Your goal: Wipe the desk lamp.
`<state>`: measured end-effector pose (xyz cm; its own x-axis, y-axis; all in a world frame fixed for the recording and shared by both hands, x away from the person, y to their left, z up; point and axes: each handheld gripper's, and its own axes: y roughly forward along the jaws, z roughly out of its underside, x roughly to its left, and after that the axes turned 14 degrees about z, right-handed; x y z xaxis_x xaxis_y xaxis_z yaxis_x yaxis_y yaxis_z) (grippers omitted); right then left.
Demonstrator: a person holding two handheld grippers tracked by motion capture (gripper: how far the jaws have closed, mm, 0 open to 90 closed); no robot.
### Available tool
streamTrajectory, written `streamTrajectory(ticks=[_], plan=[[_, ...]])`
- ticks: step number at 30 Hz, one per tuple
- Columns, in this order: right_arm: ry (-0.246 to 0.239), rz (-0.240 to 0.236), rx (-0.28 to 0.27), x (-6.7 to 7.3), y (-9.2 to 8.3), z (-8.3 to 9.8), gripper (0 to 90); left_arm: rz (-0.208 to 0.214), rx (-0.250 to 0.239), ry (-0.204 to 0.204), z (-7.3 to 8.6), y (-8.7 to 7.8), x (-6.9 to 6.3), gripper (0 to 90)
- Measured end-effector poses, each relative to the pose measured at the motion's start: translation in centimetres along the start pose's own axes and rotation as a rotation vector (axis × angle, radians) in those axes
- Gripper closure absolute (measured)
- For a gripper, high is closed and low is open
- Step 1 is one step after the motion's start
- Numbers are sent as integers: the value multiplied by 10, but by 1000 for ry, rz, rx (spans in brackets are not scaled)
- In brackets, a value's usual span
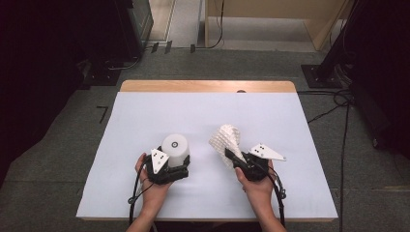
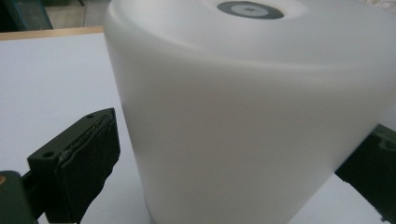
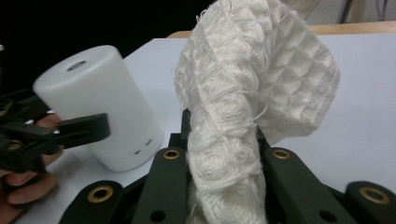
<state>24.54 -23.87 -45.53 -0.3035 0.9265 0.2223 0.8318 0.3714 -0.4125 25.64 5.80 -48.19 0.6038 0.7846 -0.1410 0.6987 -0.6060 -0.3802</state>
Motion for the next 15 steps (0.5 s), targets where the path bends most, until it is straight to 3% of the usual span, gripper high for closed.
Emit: streamTrajectory(ticks=[4,7,13,15], plan=[[-21,53,10,-5,5,5,781,4,-4,60,0,0,-3,87],[-40,75,17,-8,7,7,781,47,-4,65,0,-2,4,88],[-47,128,38,-19,13,10,776,121,1,138,0,-2,11,88],[-54,146,63,-22,17,13,773,136,4,140,0,-3,14,88]])
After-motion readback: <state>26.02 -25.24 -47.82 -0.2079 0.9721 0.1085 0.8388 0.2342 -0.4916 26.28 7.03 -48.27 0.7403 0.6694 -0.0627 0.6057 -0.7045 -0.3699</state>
